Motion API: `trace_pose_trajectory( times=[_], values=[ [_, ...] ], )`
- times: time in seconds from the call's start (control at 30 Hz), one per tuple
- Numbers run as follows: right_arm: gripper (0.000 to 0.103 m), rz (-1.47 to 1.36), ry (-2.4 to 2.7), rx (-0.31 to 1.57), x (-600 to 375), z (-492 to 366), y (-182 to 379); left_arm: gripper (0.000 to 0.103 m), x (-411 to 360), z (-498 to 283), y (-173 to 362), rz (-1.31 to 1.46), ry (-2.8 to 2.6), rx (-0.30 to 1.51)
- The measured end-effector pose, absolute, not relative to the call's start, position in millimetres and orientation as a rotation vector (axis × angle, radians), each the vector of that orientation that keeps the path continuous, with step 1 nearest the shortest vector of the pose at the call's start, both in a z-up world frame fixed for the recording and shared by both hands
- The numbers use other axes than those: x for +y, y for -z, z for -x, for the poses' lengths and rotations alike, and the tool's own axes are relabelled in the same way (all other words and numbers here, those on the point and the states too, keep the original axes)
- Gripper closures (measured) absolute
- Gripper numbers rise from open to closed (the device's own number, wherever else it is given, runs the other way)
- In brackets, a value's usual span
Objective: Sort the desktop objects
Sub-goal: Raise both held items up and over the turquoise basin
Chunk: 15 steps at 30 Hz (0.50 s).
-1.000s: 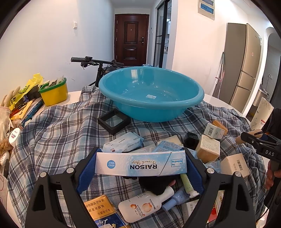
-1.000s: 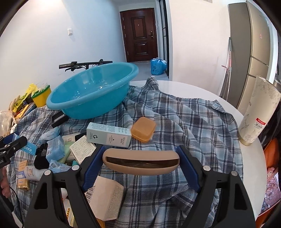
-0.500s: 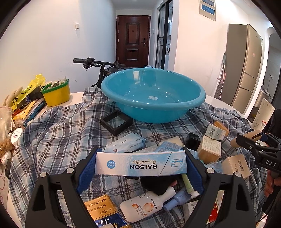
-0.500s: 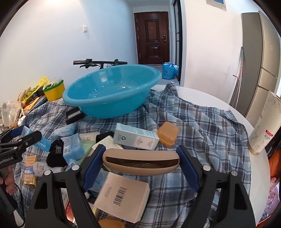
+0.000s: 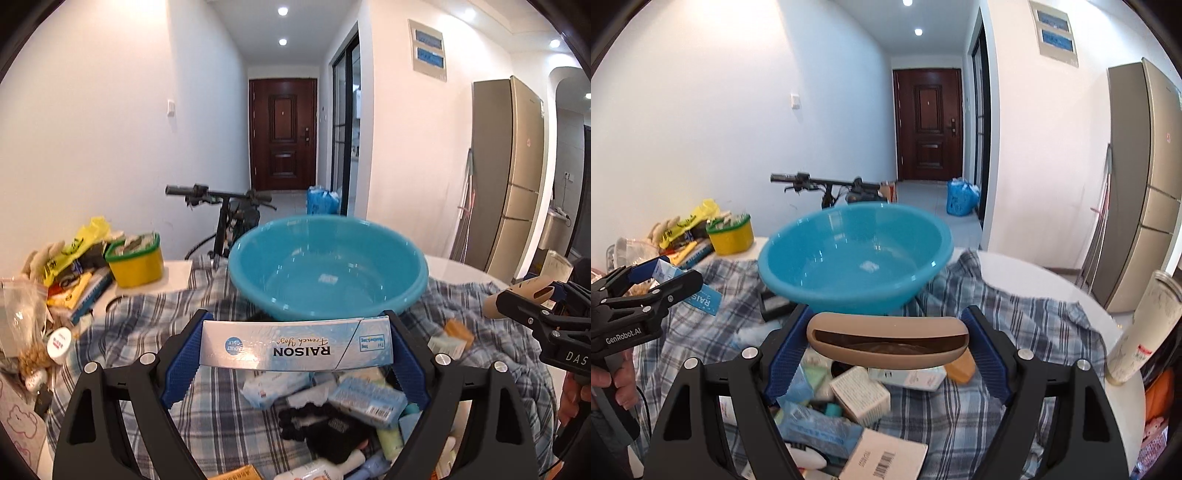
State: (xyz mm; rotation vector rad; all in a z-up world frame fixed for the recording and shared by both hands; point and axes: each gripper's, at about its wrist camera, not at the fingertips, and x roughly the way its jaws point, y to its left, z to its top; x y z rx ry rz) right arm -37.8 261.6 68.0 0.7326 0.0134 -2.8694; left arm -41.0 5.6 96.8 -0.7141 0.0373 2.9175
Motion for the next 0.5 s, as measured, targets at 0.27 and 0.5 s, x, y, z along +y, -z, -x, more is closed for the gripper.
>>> trace_pose_trajectory(
  times=[0.27,0.5],
  values=[
    [0.022,-0.512,2.899,0.032,255.6,22.0,-120.3,0.012,1.7,27.2,-143.1,0.504,-2.961,0.037],
    [0.022,-0.347,2.910,0.042,251.0,7.1,-154.3,0.012,-2.8,9.2,-178.9,0.341,-2.975,0.000]
  ],
)
